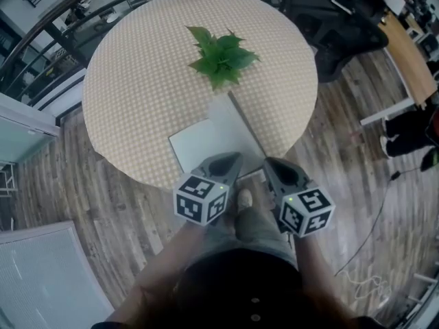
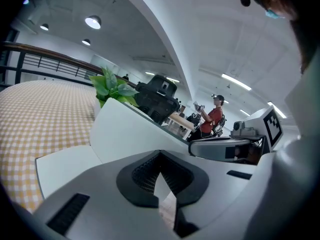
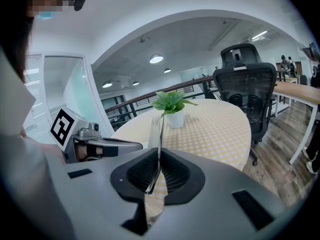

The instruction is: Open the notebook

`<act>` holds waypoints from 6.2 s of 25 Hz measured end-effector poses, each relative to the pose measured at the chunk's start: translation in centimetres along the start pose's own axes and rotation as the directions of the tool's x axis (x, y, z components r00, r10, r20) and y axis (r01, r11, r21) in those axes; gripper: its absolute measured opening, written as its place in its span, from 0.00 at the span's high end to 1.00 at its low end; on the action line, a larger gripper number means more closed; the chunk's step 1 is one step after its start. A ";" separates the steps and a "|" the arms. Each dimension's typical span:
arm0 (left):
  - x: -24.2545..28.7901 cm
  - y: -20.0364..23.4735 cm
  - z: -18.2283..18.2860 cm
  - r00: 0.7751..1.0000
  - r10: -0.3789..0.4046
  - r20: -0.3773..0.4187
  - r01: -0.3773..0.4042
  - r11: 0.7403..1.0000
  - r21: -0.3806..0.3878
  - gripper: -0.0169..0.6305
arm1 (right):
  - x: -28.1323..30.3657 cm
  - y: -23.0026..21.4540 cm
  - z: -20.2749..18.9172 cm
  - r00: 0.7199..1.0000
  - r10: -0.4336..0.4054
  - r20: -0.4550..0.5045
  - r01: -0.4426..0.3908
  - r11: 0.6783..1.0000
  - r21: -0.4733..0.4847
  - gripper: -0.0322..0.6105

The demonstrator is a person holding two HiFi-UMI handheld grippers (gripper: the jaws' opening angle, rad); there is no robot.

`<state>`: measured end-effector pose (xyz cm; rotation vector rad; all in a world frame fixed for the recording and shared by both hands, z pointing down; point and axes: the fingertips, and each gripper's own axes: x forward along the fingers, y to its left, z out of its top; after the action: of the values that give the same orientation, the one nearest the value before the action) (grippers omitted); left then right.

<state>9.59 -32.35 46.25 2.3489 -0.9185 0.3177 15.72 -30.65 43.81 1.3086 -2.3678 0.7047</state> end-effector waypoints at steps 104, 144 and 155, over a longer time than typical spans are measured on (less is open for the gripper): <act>-13.2 0.6 3.3 0.991 -0.070 0.117 0.050 0.986 0.161 0.96 | -0.4 13.2 4.9 0.971 -0.096 0.220 0.114 0.991 -0.069 0.93; -11.8 -0.7 0.3 0.996 0.013 0.085 -0.018 0.998 0.058 0.96 | -0.3 13.1 2.3 0.996 0.034 0.087 -0.026 0.995 -0.092 0.93; -11.8 -0.7 0.4 0.997 -0.001 0.080 -0.004 0.998 0.066 0.96 | 0.1 13.1 2.4 0.997 0.019 0.080 -0.011 0.995 -0.101 0.93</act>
<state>1.37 -25.84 40.69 2.4368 -0.9612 0.2601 4.30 -26.15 38.57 1.3011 -2.4454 0.5386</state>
